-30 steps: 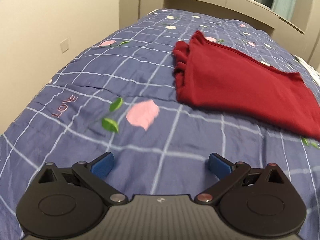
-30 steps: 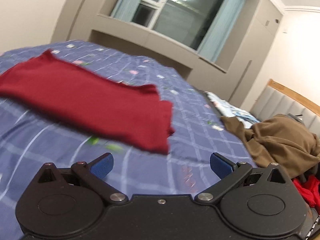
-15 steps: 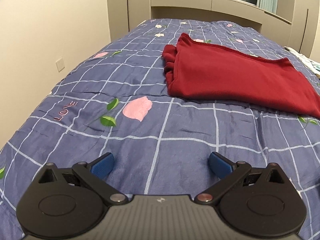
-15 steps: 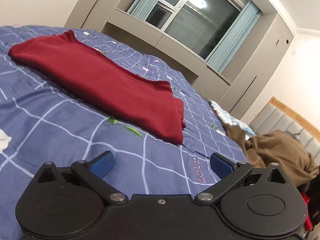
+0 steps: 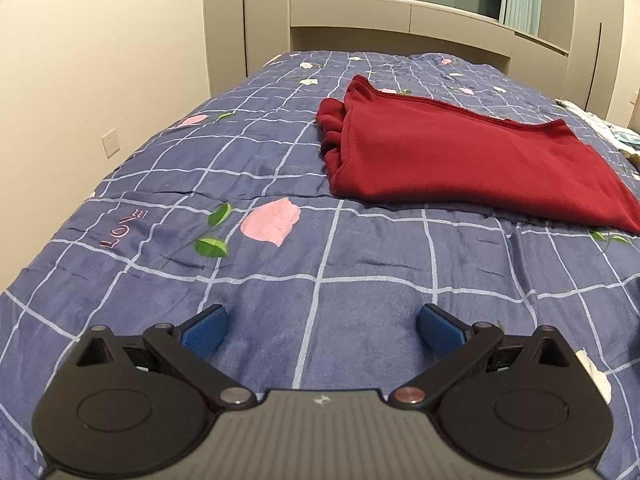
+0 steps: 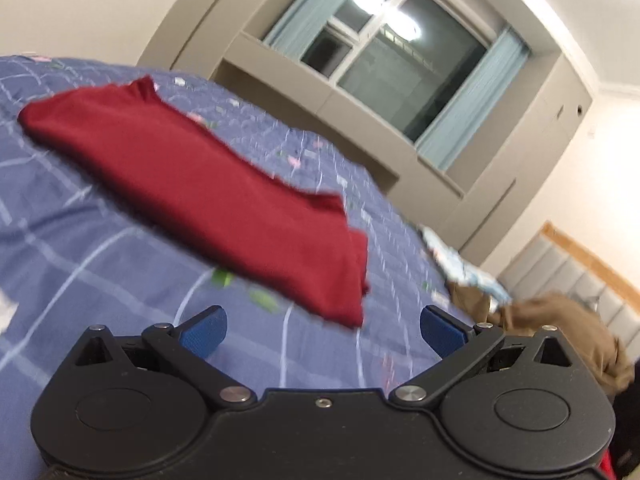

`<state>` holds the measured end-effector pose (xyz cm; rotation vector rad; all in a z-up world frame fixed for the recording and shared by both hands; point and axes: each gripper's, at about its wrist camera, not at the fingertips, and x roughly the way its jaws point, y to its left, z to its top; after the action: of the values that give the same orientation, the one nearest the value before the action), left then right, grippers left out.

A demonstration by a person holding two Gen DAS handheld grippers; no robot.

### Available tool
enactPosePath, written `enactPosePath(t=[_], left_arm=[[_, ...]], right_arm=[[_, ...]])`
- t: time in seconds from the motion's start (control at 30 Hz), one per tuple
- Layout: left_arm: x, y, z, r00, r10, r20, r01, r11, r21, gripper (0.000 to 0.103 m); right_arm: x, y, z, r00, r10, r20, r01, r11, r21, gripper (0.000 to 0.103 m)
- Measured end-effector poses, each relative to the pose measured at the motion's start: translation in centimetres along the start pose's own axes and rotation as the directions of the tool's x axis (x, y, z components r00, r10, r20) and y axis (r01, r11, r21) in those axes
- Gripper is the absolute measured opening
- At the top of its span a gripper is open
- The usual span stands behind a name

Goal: Fold small clothes
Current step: 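Withdraw both grippers from the folded red sweater, then grasp one side edge of the folded sweater with the left gripper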

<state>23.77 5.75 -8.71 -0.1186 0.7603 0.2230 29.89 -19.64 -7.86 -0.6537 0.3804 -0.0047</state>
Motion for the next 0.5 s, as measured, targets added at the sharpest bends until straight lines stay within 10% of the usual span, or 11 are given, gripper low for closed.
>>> enactPosePath(t=[0.5], left_arm=[[-0.4, 1.5, 1.5, 0.997, -0.070, 0.018, 0.072, 0.991, -0.113, 0.103]], right_arm=[[11.1, 3.0, 8.9, 0.977, 0.142, 0.162, -0.131, 0.989, -0.073, 0.102]])
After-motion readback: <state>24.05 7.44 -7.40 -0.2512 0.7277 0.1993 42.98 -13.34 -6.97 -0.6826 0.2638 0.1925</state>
